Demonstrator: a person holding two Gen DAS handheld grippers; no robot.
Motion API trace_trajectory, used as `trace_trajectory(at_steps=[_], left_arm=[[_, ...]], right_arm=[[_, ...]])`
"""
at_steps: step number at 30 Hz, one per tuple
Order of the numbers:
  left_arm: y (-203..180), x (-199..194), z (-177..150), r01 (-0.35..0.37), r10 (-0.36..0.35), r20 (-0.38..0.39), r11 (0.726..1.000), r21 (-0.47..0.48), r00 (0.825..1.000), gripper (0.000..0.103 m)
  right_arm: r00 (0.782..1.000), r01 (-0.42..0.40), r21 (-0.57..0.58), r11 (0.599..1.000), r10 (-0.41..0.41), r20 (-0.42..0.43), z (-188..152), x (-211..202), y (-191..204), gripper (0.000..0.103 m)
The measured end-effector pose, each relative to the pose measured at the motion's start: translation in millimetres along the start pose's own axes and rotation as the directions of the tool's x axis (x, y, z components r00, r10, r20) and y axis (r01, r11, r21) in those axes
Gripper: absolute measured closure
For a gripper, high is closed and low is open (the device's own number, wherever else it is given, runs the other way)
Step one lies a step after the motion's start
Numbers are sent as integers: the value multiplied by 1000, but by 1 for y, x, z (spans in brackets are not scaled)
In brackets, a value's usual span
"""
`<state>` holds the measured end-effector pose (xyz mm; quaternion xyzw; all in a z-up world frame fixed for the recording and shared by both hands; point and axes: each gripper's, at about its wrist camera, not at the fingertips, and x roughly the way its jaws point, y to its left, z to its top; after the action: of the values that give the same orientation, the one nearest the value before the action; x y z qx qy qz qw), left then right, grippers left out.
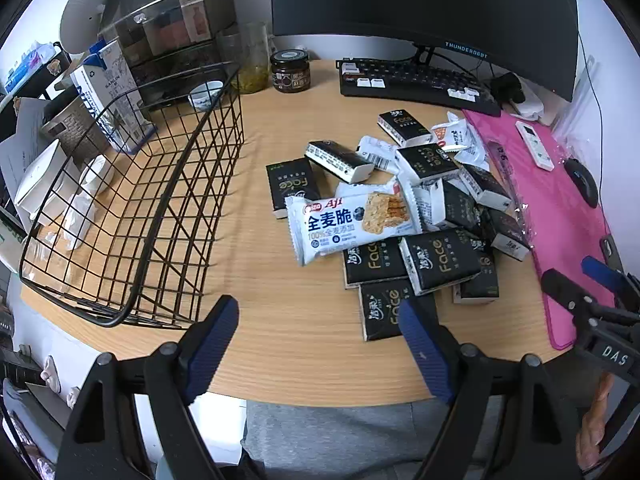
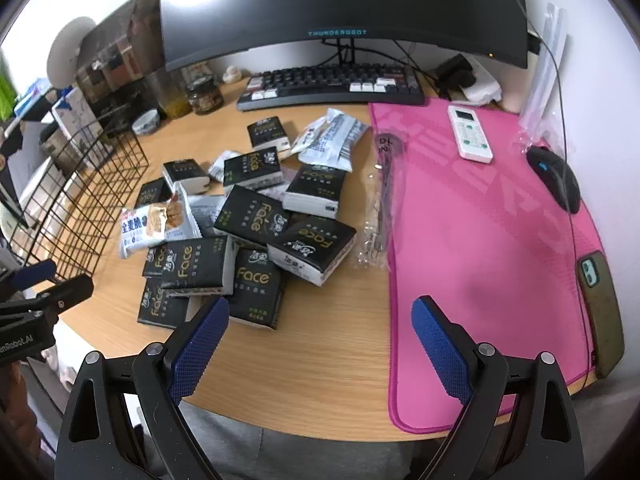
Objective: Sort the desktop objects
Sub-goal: 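Move both tools toward the black Face tissue packs in the pile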
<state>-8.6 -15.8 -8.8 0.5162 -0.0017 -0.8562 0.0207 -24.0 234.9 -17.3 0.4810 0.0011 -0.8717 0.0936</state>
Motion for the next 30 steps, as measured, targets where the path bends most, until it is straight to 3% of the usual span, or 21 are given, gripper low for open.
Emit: trace_trajectory(at_steps=[21, 30], left_arm=[[-33, 56, -6, 44, -33, -124, 995, 92, 992, 20], [-25, 62, -10, 47, -36, -140, 996, 75, 990, 20]], right_arm=[[995, -44, -30, 999, 41, -88, 2, 46, 0, 10], [990, -68, -81, 994, 57, -131, -2, 66, 29, 13]])
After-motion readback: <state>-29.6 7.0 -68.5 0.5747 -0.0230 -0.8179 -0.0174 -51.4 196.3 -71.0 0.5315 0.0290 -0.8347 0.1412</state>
